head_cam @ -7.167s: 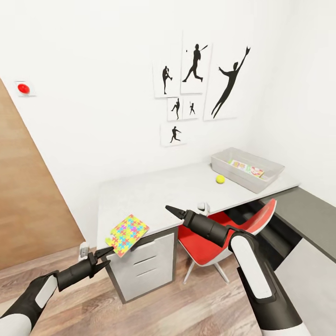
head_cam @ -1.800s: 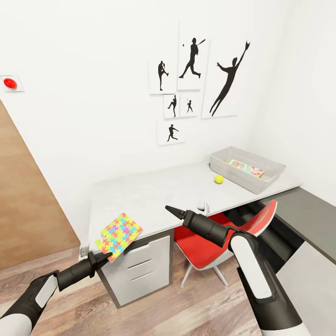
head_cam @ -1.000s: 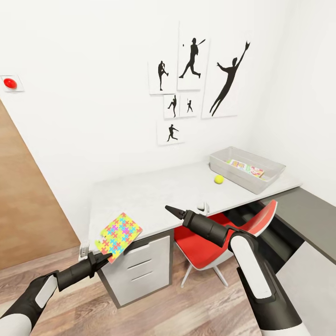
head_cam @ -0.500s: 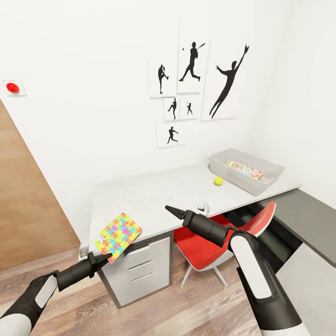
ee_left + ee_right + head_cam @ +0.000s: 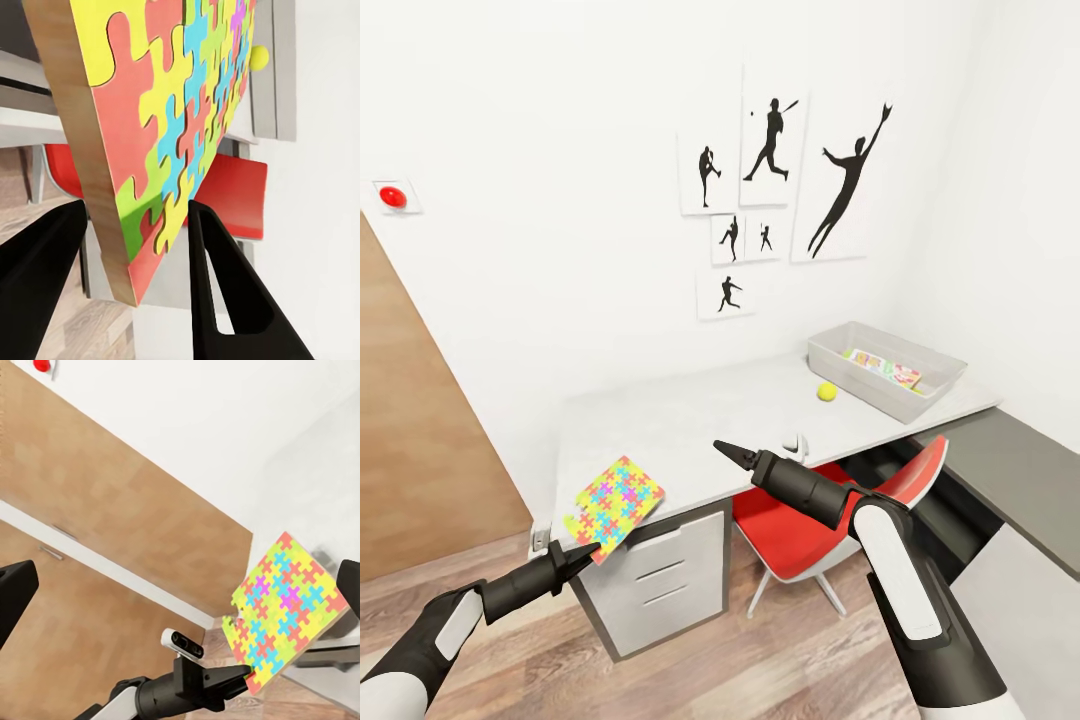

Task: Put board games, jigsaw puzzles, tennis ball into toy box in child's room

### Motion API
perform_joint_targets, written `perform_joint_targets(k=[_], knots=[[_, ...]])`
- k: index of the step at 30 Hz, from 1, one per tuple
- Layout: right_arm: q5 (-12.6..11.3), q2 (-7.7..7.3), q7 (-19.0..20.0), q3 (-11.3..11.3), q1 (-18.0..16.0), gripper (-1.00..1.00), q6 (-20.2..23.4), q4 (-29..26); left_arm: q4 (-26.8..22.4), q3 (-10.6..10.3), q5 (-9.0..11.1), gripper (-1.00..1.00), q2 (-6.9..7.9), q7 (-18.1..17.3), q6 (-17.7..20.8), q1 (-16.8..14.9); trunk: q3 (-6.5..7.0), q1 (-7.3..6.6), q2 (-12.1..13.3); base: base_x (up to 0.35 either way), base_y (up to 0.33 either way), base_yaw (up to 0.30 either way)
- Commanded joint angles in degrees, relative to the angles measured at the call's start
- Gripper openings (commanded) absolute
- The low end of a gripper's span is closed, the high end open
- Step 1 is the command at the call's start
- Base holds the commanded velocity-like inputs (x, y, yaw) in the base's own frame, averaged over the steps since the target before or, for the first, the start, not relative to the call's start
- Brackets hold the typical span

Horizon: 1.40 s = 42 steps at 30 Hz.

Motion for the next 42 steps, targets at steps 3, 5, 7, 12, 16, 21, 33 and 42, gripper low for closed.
perform_joint_targets(k=[3, 5, 7, 12, 16, 21, 33, 42], knots=[[0.28, 0.1, 0.17, 0.06, -0.04, 1.0, 0.3, -0.01, 0.02, 0.05, 0.13, -1.0, 0.0, -0.07, 0.26, -0.04, 0.48, -0.66, 1.17, 0.0, 0.0, 0.0], [0.29, 0.08, 0.2, 0.04, -0.04, 1.0, 0.3, 0.01, 0.02, 0.07, 0.13, -1.0, 0.0, -0.07, 0.25, -0.04, 0.84, -1.1, 1.97, 0.0, 0.0, 0.0], [0.29, 0.05, 0.22, 0.03, -0.04, 1.0, 0.29, 0.04, 0.02, 0.1, 0.11, -1.0, 0.0, -0.07, 0.24, -0.04, 1.2, -1.54, 2.78, 0.0, 0.0, 0.0], [0.3, 0.17, 0.21, 0.05, -0.04, 1.0, 0.24, 0.04, 0.02, 0.12, 0.11, -1.0, 0.0, -0.07, 0.24, -0.04, 2.09, -2.64, 4.78, 0.0, 0.0, 0.0], [0.3, 0.3, 0.24, 0.08, -0.04, 1.0, 0.24, -0.06, 0.02, 0.08, 0.13, -1.0, 0.0, -0.07, 0.24, -0.04, 2.81, -3.51, 6.39, 0.0, 0.0, 0.0], [0.3, 0.4, 0.38, 0.04, -0.04, 1.0, 0.24, -0.09, 0.02, 0.04, 0.07, -1.0, 0.0, -0.08, 0.24, -0.04, 3.71, -4.61, 8.39, 0.0, 0.0, 0.0], [0.24, 0.52, 0.38, 0.03, -0.04, 1.0, 0.18, -0.08, 0.02, 0.04, 0.05, -1.0, 0.08, -0.24, 0.33, -0.04, 5.86, -7.25, 13.2, 0.0, 0.0, 0.0], [0.29, 0.6, 0.37, 0.04, 0.54, 1.0, -0.22, -0.05, 0.02, 0.04, 0.13, -1.0, 0.16, -0.72, 0.34, -0.04, 7.48, -9.22, 16.81, 0.0, 0.0, 0.0]])
